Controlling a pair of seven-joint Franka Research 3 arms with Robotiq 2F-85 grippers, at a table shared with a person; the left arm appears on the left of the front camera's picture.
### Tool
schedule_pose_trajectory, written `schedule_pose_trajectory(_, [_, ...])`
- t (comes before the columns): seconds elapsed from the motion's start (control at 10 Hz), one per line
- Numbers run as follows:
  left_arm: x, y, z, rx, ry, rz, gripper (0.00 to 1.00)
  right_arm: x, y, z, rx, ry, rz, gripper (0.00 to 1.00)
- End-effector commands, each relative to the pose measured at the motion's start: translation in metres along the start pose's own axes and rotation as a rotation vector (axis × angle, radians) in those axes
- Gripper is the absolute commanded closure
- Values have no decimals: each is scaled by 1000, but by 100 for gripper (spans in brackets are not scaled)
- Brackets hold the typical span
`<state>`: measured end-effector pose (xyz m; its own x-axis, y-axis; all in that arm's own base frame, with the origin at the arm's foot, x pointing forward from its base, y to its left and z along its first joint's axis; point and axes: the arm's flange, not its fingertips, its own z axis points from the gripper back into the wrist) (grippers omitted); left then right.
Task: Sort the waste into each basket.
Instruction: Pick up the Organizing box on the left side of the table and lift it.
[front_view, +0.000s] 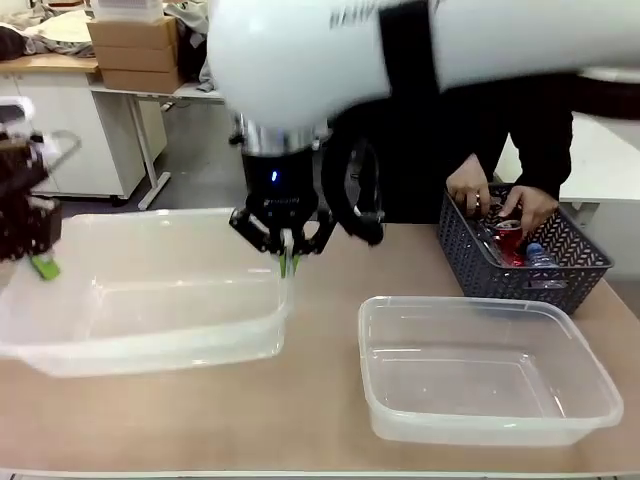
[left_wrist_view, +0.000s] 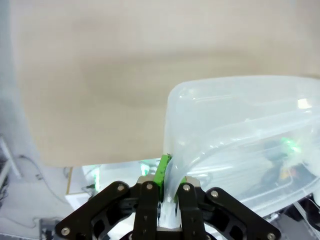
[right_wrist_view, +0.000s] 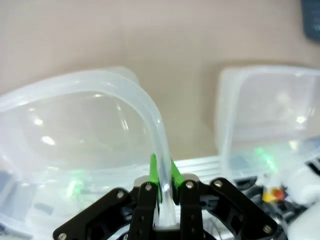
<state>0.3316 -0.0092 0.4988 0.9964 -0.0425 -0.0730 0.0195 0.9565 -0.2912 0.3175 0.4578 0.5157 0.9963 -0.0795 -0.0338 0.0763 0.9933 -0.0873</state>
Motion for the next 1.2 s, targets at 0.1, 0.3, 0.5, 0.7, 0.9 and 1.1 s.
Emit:
schedule_pose_trajectory(0.1, [0, 0, 0, 0, 0, 0, 100, 0, 0, 0, 0, 0, 0, 100])
schedule_pose_trajectory(0.3, [0, 0, 0, 0, 0, 0, 100, 0, 0, 0, 0, 0, 0, 100])
schedule_pose_trajectory(0.5, [6, -2, -7, -73, 49, 8, 94, 0, -32, -2, 19, 96, -56, 95])
schedule_pose_trajectory(0.7, [24, -46, 1, -239, 96, 120, 94, 22, -75, -8, 81, 119, -95, 95])
schedule_pose_trajectory(0.9, [59, -108, 15, -277, 88, 188, 94, 25, -106, -2, 49, 107, -118, 95])
schedule_pose_trajectory(1.1, [86, -163, 8, -263, 123, 220, 94, 30, -139, 9, 80, 101, -76, 95])
